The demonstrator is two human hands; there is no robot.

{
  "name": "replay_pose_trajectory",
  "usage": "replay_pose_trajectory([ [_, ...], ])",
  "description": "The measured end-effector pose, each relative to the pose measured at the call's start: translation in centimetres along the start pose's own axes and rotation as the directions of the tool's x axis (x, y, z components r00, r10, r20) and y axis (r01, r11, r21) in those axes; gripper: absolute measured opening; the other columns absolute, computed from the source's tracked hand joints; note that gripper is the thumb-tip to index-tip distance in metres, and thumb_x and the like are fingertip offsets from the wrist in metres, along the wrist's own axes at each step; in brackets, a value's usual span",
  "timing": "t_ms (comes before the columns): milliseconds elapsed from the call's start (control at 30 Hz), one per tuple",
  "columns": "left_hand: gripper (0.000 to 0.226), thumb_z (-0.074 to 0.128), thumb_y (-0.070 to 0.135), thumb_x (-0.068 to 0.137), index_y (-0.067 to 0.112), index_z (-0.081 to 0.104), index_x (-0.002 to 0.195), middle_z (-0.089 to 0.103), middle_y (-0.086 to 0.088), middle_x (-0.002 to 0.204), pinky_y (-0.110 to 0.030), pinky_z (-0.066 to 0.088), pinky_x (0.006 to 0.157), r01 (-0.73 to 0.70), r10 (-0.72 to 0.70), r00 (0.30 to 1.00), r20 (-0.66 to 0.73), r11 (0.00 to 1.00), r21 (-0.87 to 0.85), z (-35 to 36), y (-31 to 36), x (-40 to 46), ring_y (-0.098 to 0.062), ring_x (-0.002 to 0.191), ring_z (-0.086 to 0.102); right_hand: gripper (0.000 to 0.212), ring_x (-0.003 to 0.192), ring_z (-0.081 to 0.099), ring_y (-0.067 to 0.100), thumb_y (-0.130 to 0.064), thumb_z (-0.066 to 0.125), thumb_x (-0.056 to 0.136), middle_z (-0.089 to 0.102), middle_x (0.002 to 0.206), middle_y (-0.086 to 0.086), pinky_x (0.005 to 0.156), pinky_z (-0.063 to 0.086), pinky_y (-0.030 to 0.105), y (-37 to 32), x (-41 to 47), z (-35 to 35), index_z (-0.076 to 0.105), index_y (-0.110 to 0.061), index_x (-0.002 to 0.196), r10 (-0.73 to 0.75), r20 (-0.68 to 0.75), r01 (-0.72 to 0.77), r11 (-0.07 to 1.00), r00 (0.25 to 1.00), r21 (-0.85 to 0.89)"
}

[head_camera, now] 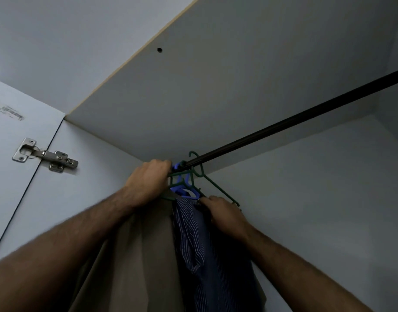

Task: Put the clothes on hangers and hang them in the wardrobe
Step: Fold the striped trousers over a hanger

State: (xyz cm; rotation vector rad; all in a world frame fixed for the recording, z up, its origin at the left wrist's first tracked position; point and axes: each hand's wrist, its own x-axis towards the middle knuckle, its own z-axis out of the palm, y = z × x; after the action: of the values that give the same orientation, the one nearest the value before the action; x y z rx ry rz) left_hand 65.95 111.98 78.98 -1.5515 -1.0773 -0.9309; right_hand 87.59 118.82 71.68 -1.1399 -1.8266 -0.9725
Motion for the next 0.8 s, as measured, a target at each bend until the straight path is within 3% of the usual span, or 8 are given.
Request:
replay_pose_trajectory([
  [133, 0.016, 0.045, 0.015, 0.099, 0.013, 0.055, 0.112, 0.063, -0.011, 0.107, -0.042, 0.053, 0.076, -0.039, 0.038, 0.996, 0.086, 0.999, 0.011, 0.5, -0.6, -1.8, -0.030, 0.092, 0.062, 0.054, 0.124, 0.055, 0.032, -0.008, 0.047, 0.097, 0.053, 0.142, 0.008, 0.090, 0.051, 0.045, -0.9, -1.9, 0.6, 0.040, -0.023, 0.149, -0.093, 0.075, 0.098, 0.993, 0.993, -0.065],
  [267, 0.019, 0.043, 0.027, 0.103, 0.016, 0.054, 0.114, 0.059, -0.007, 0.115, -0.043, 0.051, 0.078, -0.086, 0.086, 0.996, 0.024, 0.996, -0.005, -0.1, -1.3, -3.4, -0.030, 0.096, 0.062, 0.060, 0.123, 0.055, 0.030, -0.010, 0.053, 0.093, 0.052, 0.142, 0.007, 0.089, 0.050, 0.043, -1.3, -1.8, 0.1, 0.037, -0.022, 0.150, -0.076, 0.036, 0.079, 0.993, 0.996, -0.093],
  [367, 0.027, 0.036, 0.040, 0.103, 0.021, 0.051, 0.117, 0.054, -0.001, 0.115, -0.038, 0.050, 0.065, -0.116, 0.121, 0.992, -0.044, 0.989, 0.097, -1.0, -1.9, -5.5, -0.027, 0.087, 0.064, 0.054, 0.118, 0.054, 0.028, -0.011, 0.052, 0.092, 0.050, 0.137, 0.005, 0.085, 0.048, 0.041, -2.4, -2.1, -0.3, 0.039, -0.019, 0.144, -0.054, -0.077, 0.054, 0.999, 0.996, -0.005],
  [533, 0.034, 0.029, 0.044, 0.099, 0.028, 0.050, 0.121, 0.052, 0.006, 0.109, -0.029, 0.040, 0.047, -0.174, 0.206, 0.970, -0.127, 0.958, 0.227, -3.4, -5.6, -11.1, -0.017, 0.080, 0.062, 0.056, 0.131, 0.046, 0.025, -0.023, 0.045, 0.090, 0.044, 0.147, 0.005, 0.109, 0.043, 0.042, -7.2, -1.8, -1.1, 0.044, -0.016, 0.145, -0.124, -0.354, 0.184, 0.973, 0.927, 0.141],
  [633, 0.037, 0.034, 0.041, 0.096, 0.024, 0.056, 0.120, 0.056, 0.004, 0.107, -0.028, 0.037, 0.046, -0.143, 0.179, 0.978, -0.109, 0.950, 0.277, -5.3, -9.6, -15.6, -0.020, 0.077, 0.060, 0.053, 0.138, 0.042, 0.024, -0.033, 0.044, 0.096, 0.042, 0.154, 0.003, 0.112, 0.040, 0.041, -13.0, -1.7, -2.2, 0.045, -0.017, 0.147, -0.186, -0.441, 0.261, 0.958, 0.878, 0.115],
  [800, 0.042, 0.037, 0.040, 0.094, 0.022, 0.053, 0.128, 0.053, 0.004, 0.124, -0.037, 0.045, 0.070, 0.043, -0.046, 0.999, 0.004, 0.958, 0.283, -9.6, -17.7, -27.1, -0.022, 0.092, 0.057, 0.058, 0.135, 0.046, 0.026, -0.034, 0.047, 0.092, 0.046, 0.154, 0.007, 0.111, 0.038, 0.039, -25.6, -4.2, -1.4, 0.047, -0.013, 0.146, -0.315, -0.409, 0.403, 0.903, 0.856, 0.148],
])
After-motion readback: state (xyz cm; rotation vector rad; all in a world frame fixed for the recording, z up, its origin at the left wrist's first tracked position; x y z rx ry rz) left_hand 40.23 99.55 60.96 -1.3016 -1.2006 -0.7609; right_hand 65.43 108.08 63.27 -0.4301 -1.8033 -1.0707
